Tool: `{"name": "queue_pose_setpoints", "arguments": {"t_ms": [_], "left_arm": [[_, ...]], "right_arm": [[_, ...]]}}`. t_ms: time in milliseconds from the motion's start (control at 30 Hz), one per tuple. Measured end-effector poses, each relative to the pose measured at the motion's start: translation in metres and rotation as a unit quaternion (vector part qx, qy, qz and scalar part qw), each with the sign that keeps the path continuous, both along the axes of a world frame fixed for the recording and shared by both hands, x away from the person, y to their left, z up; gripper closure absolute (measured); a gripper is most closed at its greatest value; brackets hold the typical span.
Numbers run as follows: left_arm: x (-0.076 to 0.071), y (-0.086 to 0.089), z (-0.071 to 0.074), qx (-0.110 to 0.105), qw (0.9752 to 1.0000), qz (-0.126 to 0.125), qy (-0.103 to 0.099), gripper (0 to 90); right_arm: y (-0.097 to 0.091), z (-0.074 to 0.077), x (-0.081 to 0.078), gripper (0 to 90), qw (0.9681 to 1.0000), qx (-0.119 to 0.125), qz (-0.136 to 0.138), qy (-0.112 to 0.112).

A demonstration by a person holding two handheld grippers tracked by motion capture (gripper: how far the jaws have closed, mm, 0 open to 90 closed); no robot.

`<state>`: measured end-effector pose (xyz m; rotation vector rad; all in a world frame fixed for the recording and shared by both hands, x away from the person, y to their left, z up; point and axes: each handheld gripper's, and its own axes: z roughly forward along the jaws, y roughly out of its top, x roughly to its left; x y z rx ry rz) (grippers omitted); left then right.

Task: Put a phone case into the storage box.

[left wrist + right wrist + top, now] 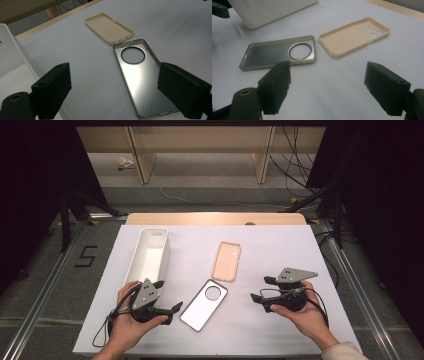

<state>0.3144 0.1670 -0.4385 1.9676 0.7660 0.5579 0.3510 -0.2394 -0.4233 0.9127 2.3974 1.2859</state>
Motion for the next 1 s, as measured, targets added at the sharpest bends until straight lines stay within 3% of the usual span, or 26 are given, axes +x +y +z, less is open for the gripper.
{"name": "queue_pose_setpoints", "arguments": {"t_ms": [167,300,367,500,667,867,1000], "left_arm": [[0.0,0.0,0.0,0.0,1.0,0.001,-0.001,11.9],[0.0,-0.001,0.0,0.002,1.0,0.001,-0.001,12.5],[0.0,-0.001,0.0,0.002,1.0,0.001,-0.001,13.0],[0.0,-0.001,0.0,0.002,1.0,0.001,-0.001,13.7],[0.0,-0.001,0.0,0.002,1.0,0.0,-0.002,14.1],[0.0,0.0,0.0,0.002,1.0,0.0,-0.002,14.3],[-0.001,-0.001,0.001,0.004,1.0,-0.001,-0.003,14.5]], "right_arm": [[0.003,0.001,-0.001,24.7,1.0,-0.002,0.002,-0.001],[0.013,0.004,-0.003,58.3,0.9996,0.0,0.025,-0.013],[0.022,0.005,-0.004,70.8,0.999,0.006,0.043,-0.013],[0.049,0.003,-0.007,86.0,0.9962,-0.013,0.086,-0.002],[0.094,-0.006,-0.009,90.0,0.9892,-0.044,0.138,0.025],[0.133,-0.02,-0.007,90.0,0.9816,-0.069,0.167,0.063],[0.153,-0.029,-0.006,90.0,0.9766,-0.09,0.18,0.075]]}}
